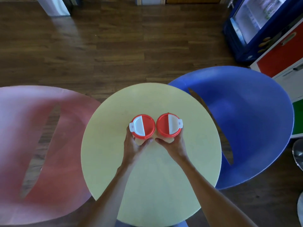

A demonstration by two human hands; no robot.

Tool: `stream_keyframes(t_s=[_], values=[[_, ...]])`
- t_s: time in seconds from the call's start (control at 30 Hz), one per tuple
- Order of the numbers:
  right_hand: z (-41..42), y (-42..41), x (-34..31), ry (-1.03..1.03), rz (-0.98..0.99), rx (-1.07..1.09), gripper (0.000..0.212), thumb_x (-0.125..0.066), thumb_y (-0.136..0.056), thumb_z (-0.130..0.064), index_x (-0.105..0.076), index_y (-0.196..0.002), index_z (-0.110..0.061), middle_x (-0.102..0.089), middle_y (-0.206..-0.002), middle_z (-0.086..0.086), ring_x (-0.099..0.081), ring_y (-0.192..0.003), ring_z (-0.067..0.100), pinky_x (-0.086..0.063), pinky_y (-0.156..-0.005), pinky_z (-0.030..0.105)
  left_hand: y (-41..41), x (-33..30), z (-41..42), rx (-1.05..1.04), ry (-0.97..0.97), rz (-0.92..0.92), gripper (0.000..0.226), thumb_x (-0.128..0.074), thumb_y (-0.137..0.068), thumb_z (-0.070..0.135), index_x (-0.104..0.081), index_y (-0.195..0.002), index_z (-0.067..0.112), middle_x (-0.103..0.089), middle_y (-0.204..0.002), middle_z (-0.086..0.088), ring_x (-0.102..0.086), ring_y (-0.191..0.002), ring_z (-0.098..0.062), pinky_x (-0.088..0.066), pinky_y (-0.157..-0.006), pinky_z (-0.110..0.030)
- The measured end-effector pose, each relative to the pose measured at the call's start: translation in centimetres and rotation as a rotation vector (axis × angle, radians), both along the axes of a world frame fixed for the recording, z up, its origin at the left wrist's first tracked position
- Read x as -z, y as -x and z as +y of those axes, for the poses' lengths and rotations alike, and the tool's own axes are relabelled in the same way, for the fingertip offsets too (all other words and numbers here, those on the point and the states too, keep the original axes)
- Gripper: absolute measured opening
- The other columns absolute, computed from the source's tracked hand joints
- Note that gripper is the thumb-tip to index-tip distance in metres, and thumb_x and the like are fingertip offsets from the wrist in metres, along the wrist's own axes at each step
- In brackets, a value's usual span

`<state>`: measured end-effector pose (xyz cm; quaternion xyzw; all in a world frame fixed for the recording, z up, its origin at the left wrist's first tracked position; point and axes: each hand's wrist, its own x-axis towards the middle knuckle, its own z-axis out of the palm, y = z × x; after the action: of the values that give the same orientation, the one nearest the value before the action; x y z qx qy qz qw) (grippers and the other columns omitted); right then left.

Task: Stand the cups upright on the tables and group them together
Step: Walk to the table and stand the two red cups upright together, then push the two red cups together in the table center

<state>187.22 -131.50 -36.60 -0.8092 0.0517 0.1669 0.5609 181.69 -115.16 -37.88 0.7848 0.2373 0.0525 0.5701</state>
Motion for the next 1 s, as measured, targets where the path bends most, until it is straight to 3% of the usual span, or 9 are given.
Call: stream_keyframes(t_s=[0.1,0.2,0.33,0.43,0.53,0.67,0.83,1.0], values=[[-0.3,0.9,0.2,-0.042,0.022,0.011,0.108,-0.087,-0.064,-0.02,-0.017,-0.146,-0.033,-0.048,-0.141,-0.008,-0.05,-0.125,0.006,-0.047,-0.094,0.017,0.6,0.2,0.1,-0.002,0.023,-0.002,0.094,-0.088,-0.064,0.037,-0.034,-0.139,0.024,-0.047,-0.142,0.001,-0.048,-0.132,-0.018,-0.043,-0.108,-0.049],[-1.4,2.3,0.5,-0.073,0.064,0.03,0.107,-0.085,-0.065,-0.035,-0.016,-0.147,-0.034,-0.039,-0.151,-0.006,-0.042,-0.135,0.009,-0.044,-0.106,0.038,2.9,0.5,-0.8,0.016,0.012,0.093,0.103,-0.085,-0.063,0.046,-0.027,-0.145,0.022,-0.039,-0.149,0.001,-0.039,-0.137,-0.017,-0.04,-0.109,-0.052],[-3.4,5.7,0.7,-0.084,0.11,0.163,0.086,-0.081,-0.076,-0.026,-0.03,-0.145,-0.026,-0.041,-0.147,0.003,-0.044,-0.129,0.014,-0.041,-0.11,0.048,7.5,0.7,-3.0,0.095,-0.068,0.159,0.113,-0.071,-0.062,0.07,-0.024,-0.148,0.015,-0.036,-0.149,-0.007,-0.037,-0.138,-0.019,-0.037,-0.112,-0.048],[-5.6,9.5,0.2,-0.081,0.103,0.295,0.074,-0.079,-0.078,-0.025,-0.039,-0.14,-0.023,-0.047,-0.139,0.0,-0.05,-0.124,0.019,-0.043,-0.108,0.043,9.9,0.0,-5.2,0.249,-0.121,0.165,0.108,-0.064,-0.065,0.074,-0.031,-0.146,0.008,-0.042,-0.144,-0.012,-0.041,-0.134,-0.021,-0.034,-0.111,-0.032],[-8.3,14.3,-0.5,-0.078,0.096,0.469,0.068,-0.077,-0.079,-0.031,-0.042,-0.137,-0.029,-0.048,-0.14,-0.005,-0.048,-0.129,0.018,-0.044,-0.102,0.035,11.4,-1.0,-8.4,0.498,-0.117,0.167,0.09,-0.074,-0.075,0.05,-0.035,-0.143,0.007,-0.043,-0.142,-0.01,-0.041,-0.132,-0.014,-0.032,-0.112,-0.028],[-11.8,22.5,-1.8,-0.001,0.066,0.768,0.064,-0.075,-0.077,-0.043,-0.045,-0.133,-0.034,-0.058,-0.13,-0.009,-0.056,-0.119,0.011,-0.049,-0.102,0.039,13.1,-2.1,-12.7,0.902,-0.175,0.113,0.077,-0.077,-0.078,0.031,-0.039,-0.141,0.007,-0.046,-0.137,-0.007,-0.045,-0.129,-0.018,-0.032,-0.107,-0.021],[-14.8,35.2,-4.6,0.049,0.04,1.274,0.056,-0.075,-0.082,-0.029,-0.05,-0.132,-0.028,-0.055,-0.133,-0.003,-0.052,-0.124,0.012,-0.045,-0.103,0.032,16.3,-4.6,-20.3,1.305,-0.174,0.016,0.072,-0.079,-0.076,0.03,-0.044,-0.137,0.016,-0.051,-0.133,-0.003,-0.049,-0.126,-0.018,-0.041,-0.107,-0.035],[-15.6,48.2,-6.9,0.137,0.034,1.749,0.051,-0.075,-0.082,-0.026,-0.054,-0.129,-0.023,-0.059,-0.125,0.001,-0.057,-0.116,0.015,-0.043,-0.088,0.014,23.0,-7.1,-27.5,1.754,-0.166,-0.057,0.067,-0.077,-0.078,0.035,-0.046,-0.136,0.02,-0.049,-0.13,0.005,-0.048,-0.124,-0.009,-0.046,-0.105,-0.04]])
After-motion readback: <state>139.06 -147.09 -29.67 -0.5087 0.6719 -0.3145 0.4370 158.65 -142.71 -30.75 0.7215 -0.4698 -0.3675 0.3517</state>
